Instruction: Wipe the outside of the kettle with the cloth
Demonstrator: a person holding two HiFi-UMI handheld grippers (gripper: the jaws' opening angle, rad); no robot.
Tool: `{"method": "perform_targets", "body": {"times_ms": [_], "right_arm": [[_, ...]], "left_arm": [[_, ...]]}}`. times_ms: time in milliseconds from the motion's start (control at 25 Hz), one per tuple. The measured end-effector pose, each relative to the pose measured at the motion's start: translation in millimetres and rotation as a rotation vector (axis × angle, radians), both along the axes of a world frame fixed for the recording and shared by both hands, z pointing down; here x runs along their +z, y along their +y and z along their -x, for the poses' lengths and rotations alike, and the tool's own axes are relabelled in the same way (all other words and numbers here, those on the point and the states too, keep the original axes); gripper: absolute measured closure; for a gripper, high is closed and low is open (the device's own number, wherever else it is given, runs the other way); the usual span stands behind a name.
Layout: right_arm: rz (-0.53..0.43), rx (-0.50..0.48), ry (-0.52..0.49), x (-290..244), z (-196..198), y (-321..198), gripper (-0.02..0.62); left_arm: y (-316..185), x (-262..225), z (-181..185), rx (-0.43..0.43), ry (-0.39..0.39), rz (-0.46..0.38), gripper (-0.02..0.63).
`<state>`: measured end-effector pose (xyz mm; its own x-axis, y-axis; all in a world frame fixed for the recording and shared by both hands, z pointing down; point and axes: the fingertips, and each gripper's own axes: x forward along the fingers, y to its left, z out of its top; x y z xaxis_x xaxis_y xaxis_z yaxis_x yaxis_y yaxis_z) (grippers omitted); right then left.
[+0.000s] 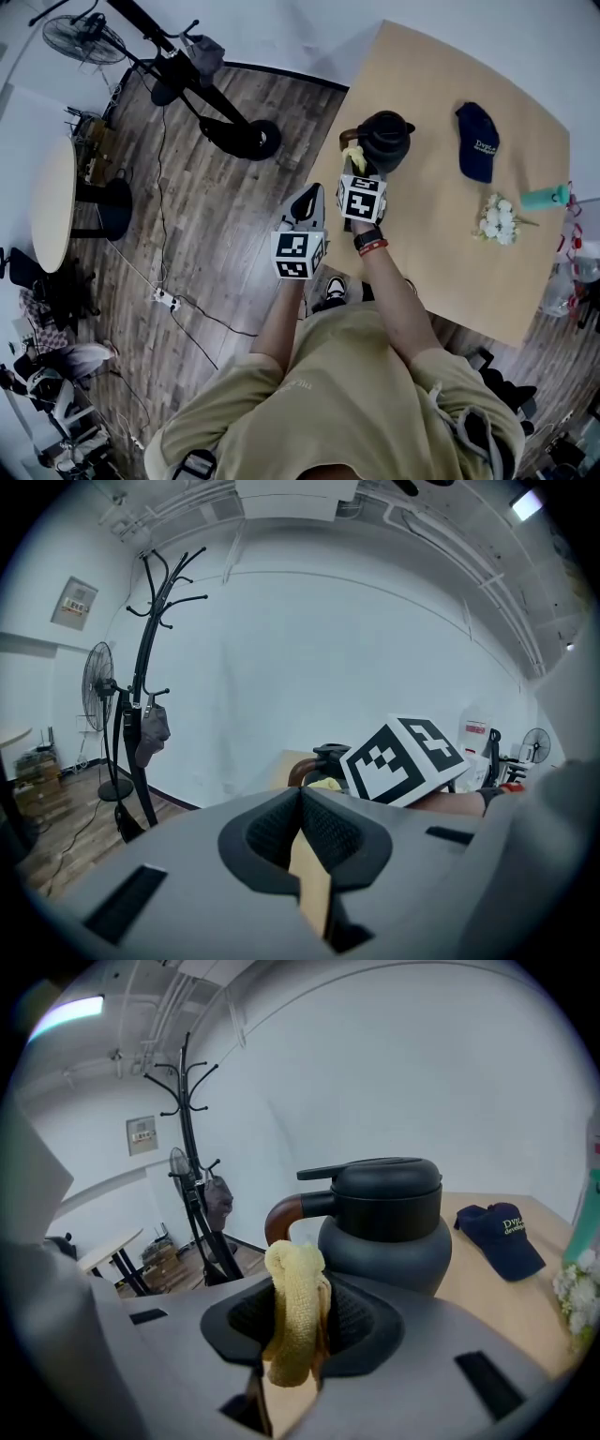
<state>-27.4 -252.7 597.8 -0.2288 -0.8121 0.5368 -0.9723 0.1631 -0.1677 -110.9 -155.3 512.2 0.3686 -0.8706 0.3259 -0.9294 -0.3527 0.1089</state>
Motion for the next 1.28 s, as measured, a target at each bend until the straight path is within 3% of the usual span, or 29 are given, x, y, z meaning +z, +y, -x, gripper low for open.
{"method": "perform_targets", "body": {"times_ms": [600, 1280], "right_arm": [[0.080, 0.141, -0.101, 17.7, -6.3, -0.7, 0.467], [0.084, 0.127, -0.136, 16.6, -32.1, 21.8, 0.466]], "left_arm": [[1.3, -3.6, 14.2, -0.001, 0.005, -0.007, 0.584], [2.0, -3.2, -14.1, 0.056, 0.016, -0.008, 0.584]]}}
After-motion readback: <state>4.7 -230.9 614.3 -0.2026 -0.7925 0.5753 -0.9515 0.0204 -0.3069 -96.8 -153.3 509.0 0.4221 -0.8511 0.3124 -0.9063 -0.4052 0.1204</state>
